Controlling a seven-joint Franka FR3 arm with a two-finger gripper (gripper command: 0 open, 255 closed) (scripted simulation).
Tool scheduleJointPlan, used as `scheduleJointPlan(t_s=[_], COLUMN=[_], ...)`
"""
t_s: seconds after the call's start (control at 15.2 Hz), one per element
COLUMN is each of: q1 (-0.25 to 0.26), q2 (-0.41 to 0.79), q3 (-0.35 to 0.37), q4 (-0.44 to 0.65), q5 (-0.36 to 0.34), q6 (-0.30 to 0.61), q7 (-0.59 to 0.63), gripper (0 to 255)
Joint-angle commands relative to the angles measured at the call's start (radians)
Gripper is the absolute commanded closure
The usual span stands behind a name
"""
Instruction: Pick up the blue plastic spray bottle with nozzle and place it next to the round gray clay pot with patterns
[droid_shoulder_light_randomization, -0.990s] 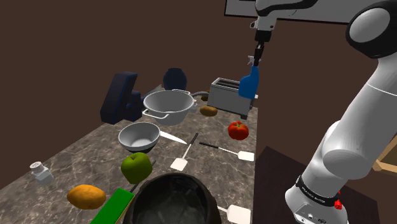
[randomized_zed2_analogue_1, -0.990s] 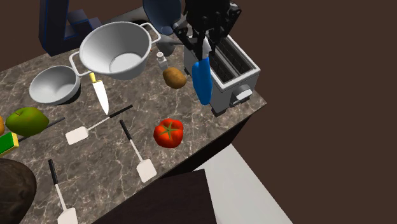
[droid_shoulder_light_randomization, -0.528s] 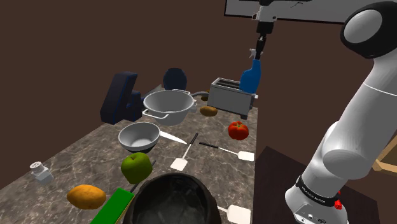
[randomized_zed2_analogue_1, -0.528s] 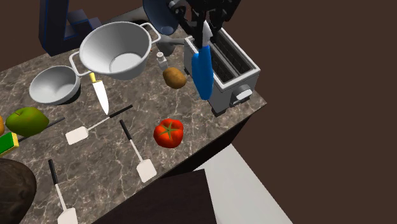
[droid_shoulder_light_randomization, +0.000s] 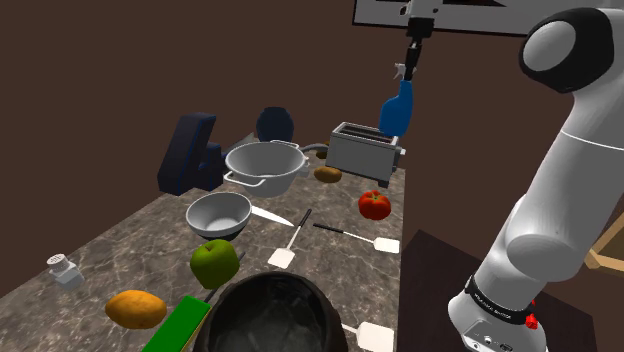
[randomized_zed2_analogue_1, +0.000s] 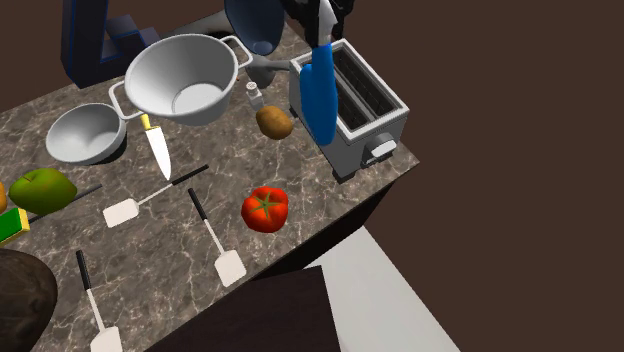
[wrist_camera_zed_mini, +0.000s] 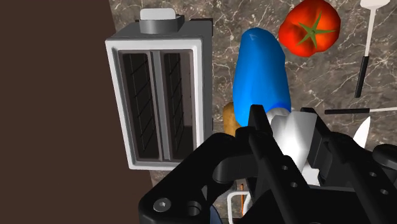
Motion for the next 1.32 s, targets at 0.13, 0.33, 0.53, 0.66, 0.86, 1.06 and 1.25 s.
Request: scheduleJointPlan(t_s=[0.13, 0.33, 0.53, 0.66, 0.86, 1.06, 1.25], q1=[-0.014, -0.030, 0.020, 0.057, 0.092, 0.111, 0.124], q2=[0.043, 0.083, -0.011, -0.103, -0.223, -0.324, -0.412], q3=[-0.011, -0.019, 0.009, 0.046, 0.109, 0.173, 0.237], q4=[0.109, 0.200, 0.106, 0.009, -0.112, -0.211, -0.294], q5=[0.024, 0.047, -0.005, -0.051, -0.098, -0.122, -0.129], q6=[-0.072, -0.130, -0.116, -0.099, -0.089, -0.089, -0.096], q7=[-0.017, -0.031, 0.028, 0.091, 0.181, 0.266, 0.346], gripper=[255, 255, 255, 255, 255, 255, 255])
